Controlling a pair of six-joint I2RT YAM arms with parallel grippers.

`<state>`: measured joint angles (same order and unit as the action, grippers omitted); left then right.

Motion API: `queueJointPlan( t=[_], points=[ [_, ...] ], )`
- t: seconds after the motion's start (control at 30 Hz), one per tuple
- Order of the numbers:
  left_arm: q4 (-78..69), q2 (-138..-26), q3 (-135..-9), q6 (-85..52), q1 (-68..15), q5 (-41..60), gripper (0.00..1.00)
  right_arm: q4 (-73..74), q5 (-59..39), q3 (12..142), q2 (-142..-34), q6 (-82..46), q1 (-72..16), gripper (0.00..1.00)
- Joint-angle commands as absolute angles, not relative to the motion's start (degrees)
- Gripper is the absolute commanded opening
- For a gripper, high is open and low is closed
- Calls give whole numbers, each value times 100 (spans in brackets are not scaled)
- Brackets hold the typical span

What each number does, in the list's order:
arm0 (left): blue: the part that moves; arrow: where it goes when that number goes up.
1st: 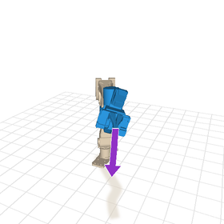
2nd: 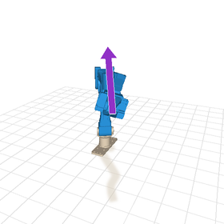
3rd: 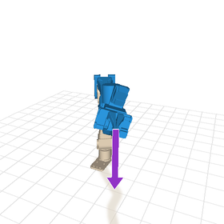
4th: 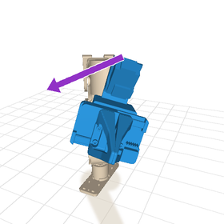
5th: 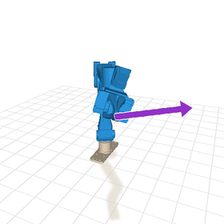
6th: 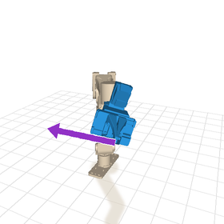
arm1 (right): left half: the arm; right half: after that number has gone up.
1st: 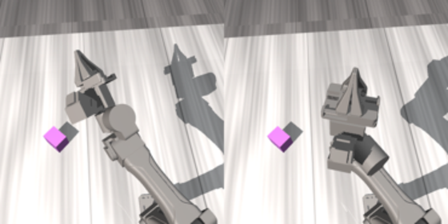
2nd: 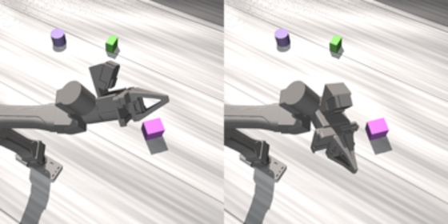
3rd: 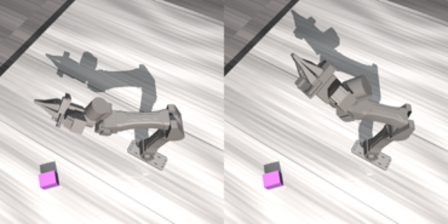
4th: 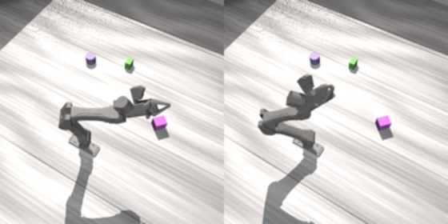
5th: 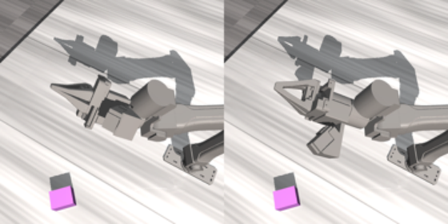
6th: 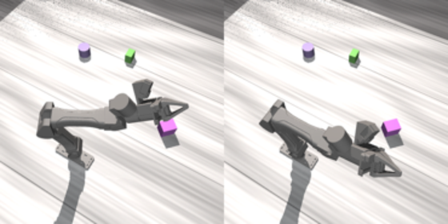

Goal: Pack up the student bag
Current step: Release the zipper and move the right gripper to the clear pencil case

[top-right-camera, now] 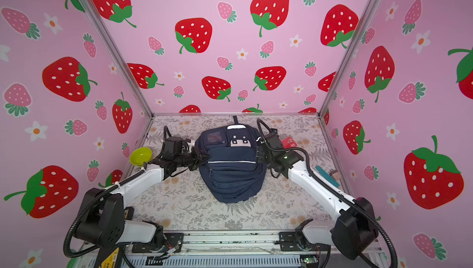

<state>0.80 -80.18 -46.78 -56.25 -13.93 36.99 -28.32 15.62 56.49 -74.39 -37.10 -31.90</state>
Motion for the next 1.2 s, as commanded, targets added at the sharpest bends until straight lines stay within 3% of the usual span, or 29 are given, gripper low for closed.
queueJointPlan(
  t=[0.0,0.17,0.3,0.37,0.43,0.7,1.17],
  points=[
    [634,-8056,-5118,-4914,-1290,4368,0,-2846,1429,5126,-7623,-3390,-2313,78],
    [758,-8054,-5153,-4699,-1283,4473,0,-2273,1007,4870,-8189,-3130,-1397,78],
    [691,-7932,-5087,-4717,-1283,4553,1,-1938,756,4872,-8569,-2911,-1213,76],
    [575,-7835,-5039,-4810,-1279,4643,18,-1848,848,4882,-8718,-2844,-1183,76],
    [568,-7709,-5015,-4835,-1288,4667,28,-1666,879,4869,-8861,-2810,-1097,74],
    [1279,-7076,-5200,-4408,-1330,4622,45,-1489,904,5049,-9385,-2672,-927,67],
    [1702,-6509,-5168,-4249,-1371,4587,47,-1299,684,4833,-9455,-2551,-928,43]
  ],
)
